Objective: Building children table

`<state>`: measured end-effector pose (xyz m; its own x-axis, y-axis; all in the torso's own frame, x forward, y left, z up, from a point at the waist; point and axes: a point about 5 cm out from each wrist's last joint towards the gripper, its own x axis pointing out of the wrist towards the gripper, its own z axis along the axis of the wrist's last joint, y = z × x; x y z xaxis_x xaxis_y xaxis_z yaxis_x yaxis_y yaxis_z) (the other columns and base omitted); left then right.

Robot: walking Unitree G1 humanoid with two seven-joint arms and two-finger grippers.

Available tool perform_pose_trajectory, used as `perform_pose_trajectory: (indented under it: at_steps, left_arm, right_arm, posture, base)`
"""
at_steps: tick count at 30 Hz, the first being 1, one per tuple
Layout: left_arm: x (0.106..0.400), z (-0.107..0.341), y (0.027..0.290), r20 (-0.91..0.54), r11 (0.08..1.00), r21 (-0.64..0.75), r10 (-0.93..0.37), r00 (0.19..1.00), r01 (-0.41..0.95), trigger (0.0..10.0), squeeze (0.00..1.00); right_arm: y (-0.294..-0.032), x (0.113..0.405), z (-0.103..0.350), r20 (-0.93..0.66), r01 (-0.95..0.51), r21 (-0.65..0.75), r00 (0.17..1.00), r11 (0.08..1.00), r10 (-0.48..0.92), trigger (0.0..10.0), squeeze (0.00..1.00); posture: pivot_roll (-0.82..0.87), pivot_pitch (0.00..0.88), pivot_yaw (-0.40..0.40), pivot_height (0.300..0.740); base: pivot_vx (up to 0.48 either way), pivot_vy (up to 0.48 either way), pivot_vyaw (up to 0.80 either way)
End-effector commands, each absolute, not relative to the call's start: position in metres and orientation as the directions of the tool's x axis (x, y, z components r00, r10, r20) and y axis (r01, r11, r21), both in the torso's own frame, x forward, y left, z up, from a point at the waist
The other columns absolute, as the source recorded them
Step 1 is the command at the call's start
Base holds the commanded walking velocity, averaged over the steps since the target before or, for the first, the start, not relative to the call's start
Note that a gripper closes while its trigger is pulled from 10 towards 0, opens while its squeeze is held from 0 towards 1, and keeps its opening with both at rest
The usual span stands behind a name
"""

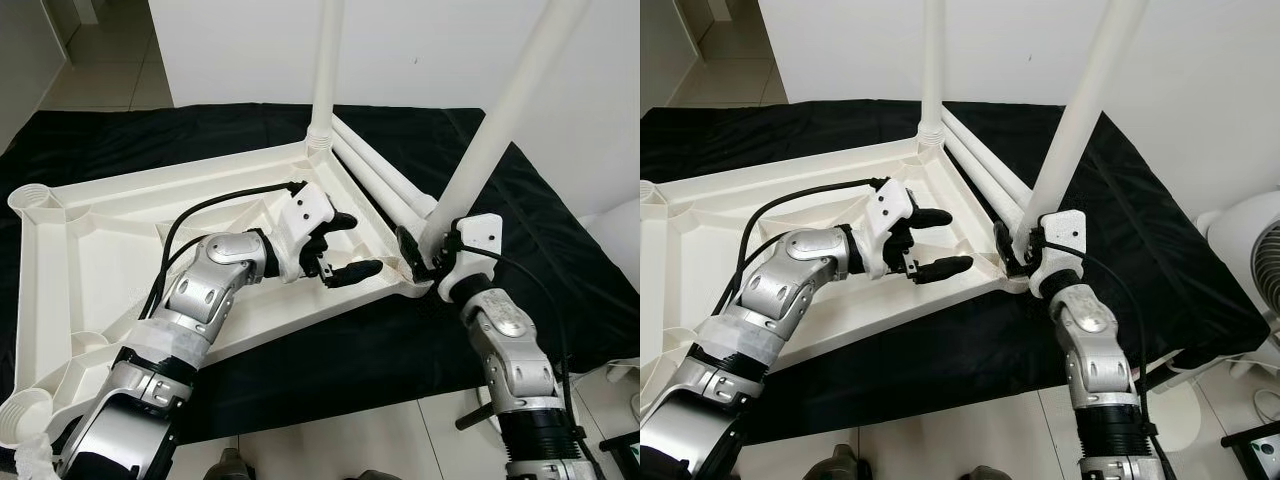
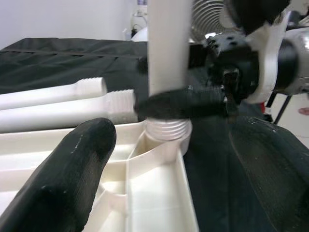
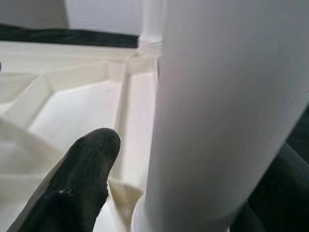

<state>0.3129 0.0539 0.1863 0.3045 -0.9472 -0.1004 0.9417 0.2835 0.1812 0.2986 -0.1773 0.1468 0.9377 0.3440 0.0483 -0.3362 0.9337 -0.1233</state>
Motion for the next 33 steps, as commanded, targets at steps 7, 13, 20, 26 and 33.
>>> perform_pose_trajectory:
  at_steps: [7, 13, 20, 26, 33]
  left_arm:
    - [0.304, 0.176, 0.044, -0.129, 0.218, 0.167, -0.962, 0.24, 0.962, 10.0, 0.0]
    - [0.297, 0.172, 0.036, -0.126, 0.212, 0.151, -0.965, 0.231, 0.966, 10.0, 0.0]
    - [0.292, 0.172, 0.03, -0.113, 0.209, 0.144, -0.968, 0.225, 0.967, 10.0, 0.0]
    - [0.29, 0.172, 0.03, -0.107, 0.214, 0.146, -0.967, 0.23, 0.966, 10.0, 0.0]
    - [0.289, 0.172, 0.033, -0.116, 0.208, 0.145, -0.967, 0.225, 0.967, 10.0, 0.0]
  right_arm:
    - [-0.184, 0.306, 0.144, 0.028, -0.424, -0.142, 0.902, 0.895, 0.431, 10.0, 0.0]
    - [-0.187, 0.317, 0.14, -0.017, -0.48, -0.175, 0.875, 0.86, 0.484, 3.4, 0.0]
    - [-0.189, 0.321, 0.133, -0.055, -0.496, -0.164, 0.868, 0.853, 0.494, 0.0, 0.0]
    - [-0.186, 0.314, 0.119, -0.085, -0.489, -0.106, 0.872, 0.866, 0.482, 0.0, 0.0]
    - [-0.187, 0.309, 0.104, -0.102, -0.442, -0.072, 0.895, 0.894, 0.434, 10.0, 0.0]
  posture:
    - [0.0, 0.004, -0.02, 0.74]
    - [0.0, 0.006, -0.014, 0.74]
    - [0.0, 0.002, -0.025, 0.74]
    - [0.01, 0.0, -0.036, 0.74]
    - [0.0, 0.0, -0.034, 0.74]
  base:
    - [0.0, 0.0, 0.0]
    - [0.0, 0.0, 0.0]
    - [0.0, 0.0, 0.0]
    - [0.0, 0.0, 0.0]
    - [0.0, 0.0, 0.0]
